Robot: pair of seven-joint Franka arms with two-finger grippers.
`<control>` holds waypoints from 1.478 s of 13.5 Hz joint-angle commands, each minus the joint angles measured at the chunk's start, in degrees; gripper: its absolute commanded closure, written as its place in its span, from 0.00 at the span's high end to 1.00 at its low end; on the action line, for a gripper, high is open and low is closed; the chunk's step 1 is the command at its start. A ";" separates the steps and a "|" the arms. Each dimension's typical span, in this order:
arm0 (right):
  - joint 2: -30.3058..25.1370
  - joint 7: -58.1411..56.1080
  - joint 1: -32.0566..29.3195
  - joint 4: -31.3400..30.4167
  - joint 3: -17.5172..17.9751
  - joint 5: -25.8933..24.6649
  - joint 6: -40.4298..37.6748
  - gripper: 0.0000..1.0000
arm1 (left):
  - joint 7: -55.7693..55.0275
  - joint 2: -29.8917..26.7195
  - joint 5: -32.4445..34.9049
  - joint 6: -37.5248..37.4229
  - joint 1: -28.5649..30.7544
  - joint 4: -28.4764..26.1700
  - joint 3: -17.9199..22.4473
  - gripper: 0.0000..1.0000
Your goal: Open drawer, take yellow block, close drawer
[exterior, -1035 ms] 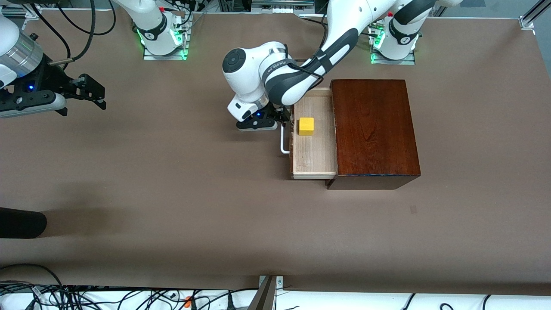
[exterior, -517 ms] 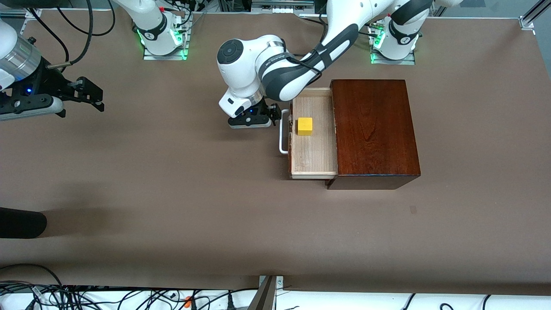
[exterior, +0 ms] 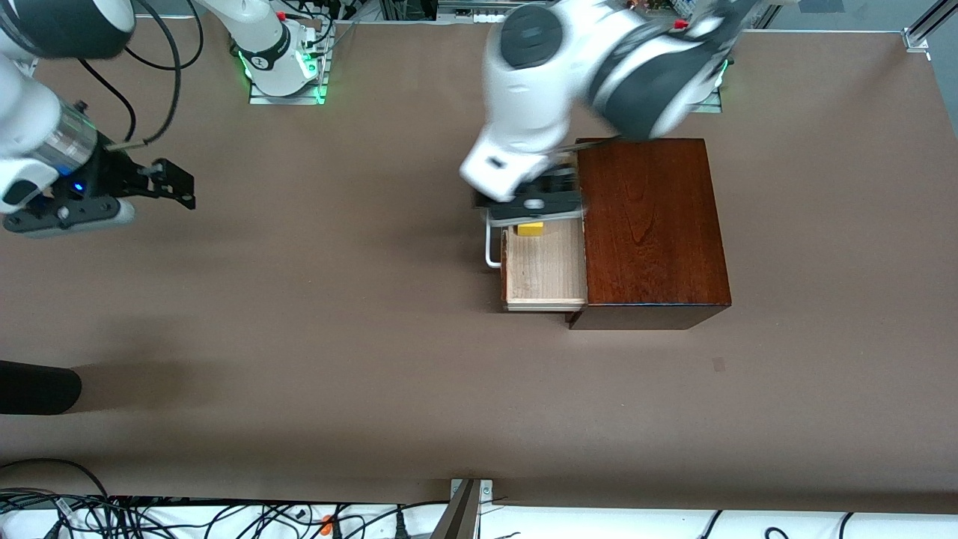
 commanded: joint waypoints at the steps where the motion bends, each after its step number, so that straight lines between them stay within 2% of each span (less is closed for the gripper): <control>1: 0.62 -3.99 1.56 1.06 2.36 0.58 -1.28 1.00 | 5.15 -5.13 -2.05 -0.82 7.61 -5.15 -0.71 1.00; 5: 3.25 -15.08 9.72 1.24 5.71 1.11 -1.81 1.00 | 10.86 -6.27 -2.05 -0.91 15.27 -4.80 -0.71 1.00; 8: 8.51 -19.04 19.65 4.47 7.73 0.50 1.78 1.00 | 22.08 -8.82 -6.77 -1.87 21.69 -4.89 -0.02 1.00; 9: 11.05 -21.40 22.64 6.32 7.82 0.75 3.10 1.00 | 26.39 -9.52 -8.36 -2.92 21.61 -4.89 3.03 1.00; 12: 17.47 -22.40 30.38 11.94 8.26 0.67 8.20 1.00 | 37.12 -13.65 -14.95 -4.77 17.85 -5.41 15.76 1.00; 15: 22.49 -25.10 33.65 14.15 8.35 0.06 14.87 1.00 | 46.19 -16.46 -16.29 -8.20 13.80 -5.85 24.66 1.00; 17: 26.44 -30.02 36.02 16.78 8.26 -2.13 18.93 1.00 | 49.62 -19.97 -16.29 -8.03 12.65 -9.96 27.40 1.00; 20: 31.63 -29.34 38.13 21.61 8.26 -3.11 19.72 1.00 | 52.19 -25.16 -16.11 -5.49 12.65 -16.99 28.20 1.00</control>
